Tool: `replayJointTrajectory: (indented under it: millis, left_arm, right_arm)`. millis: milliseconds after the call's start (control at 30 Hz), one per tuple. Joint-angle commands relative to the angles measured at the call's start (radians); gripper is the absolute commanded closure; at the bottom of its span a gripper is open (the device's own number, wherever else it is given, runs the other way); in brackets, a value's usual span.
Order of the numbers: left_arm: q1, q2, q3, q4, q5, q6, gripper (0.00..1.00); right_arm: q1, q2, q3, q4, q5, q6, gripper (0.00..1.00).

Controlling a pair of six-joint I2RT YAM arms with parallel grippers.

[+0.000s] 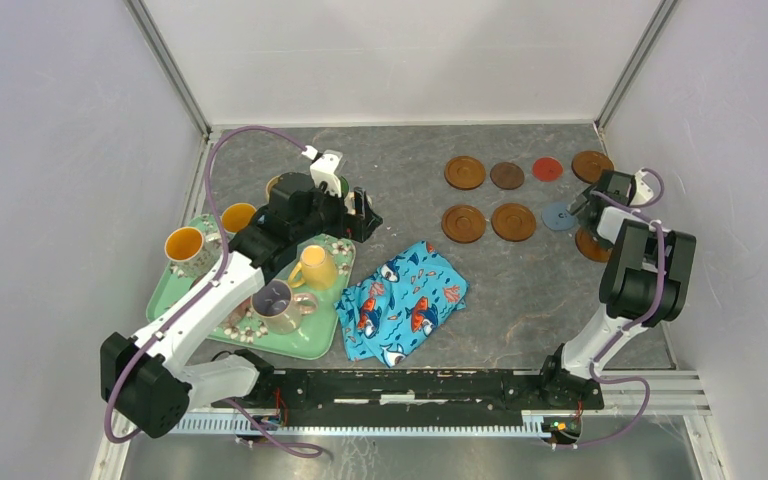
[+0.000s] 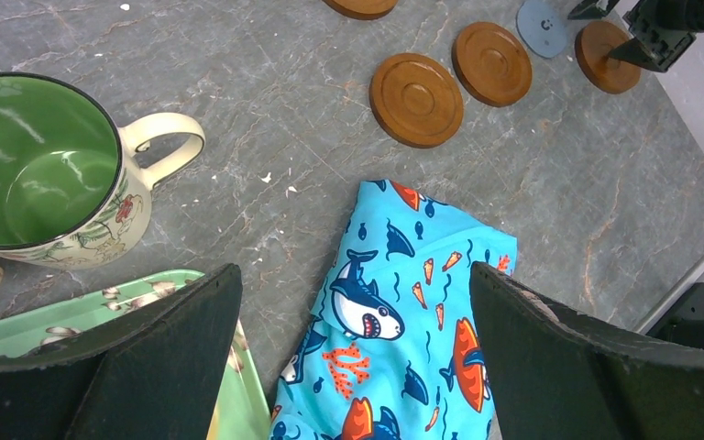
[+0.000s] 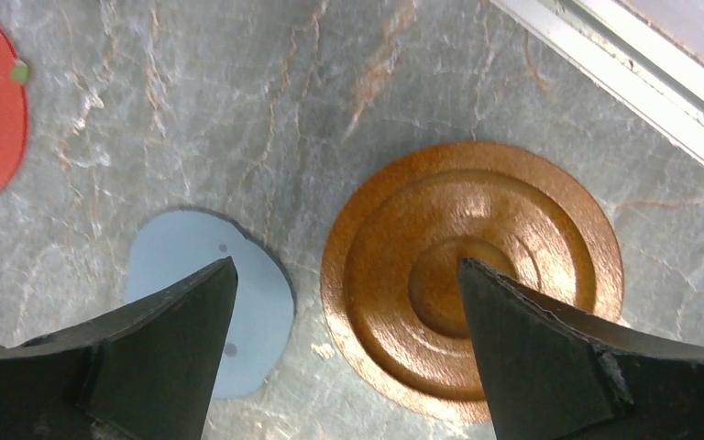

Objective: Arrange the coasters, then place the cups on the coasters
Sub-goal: Move the coaster to the corner of the board.

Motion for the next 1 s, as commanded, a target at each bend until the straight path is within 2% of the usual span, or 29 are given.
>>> replayJointTrajectory:
  millis: [0, 200, 600, 967]
  left_arm:
    - [0.001, 0.001, -0.007, 0.033, -0.012, -0.008, 0.0]
    - [0.001, 0.0, -0.009, 0.034, -0.014, -0.007, 0.0]
    - [0.0, -0.009, -0.007, 0.033, -0.006, -0.009, 0.0]
    - [0.0, -0.013, -0.007, 0.032, -0.015, -0.004, 0.0]
  right_arm:
    - [0.0, 0.066, 0.044, 0.074, -0.03, 0.021, 0.02]
    - [-0.002, 0.137, 0.113, 0.099, -0.011, 0.016, 0.02]
    - [-0.008, 0.236, 0.306, 0.029, 0.026, -0.044, 0.02]
    - [-0.014, 0.285, 0.396, 0.011, -0.015, -0.087, 0.02]
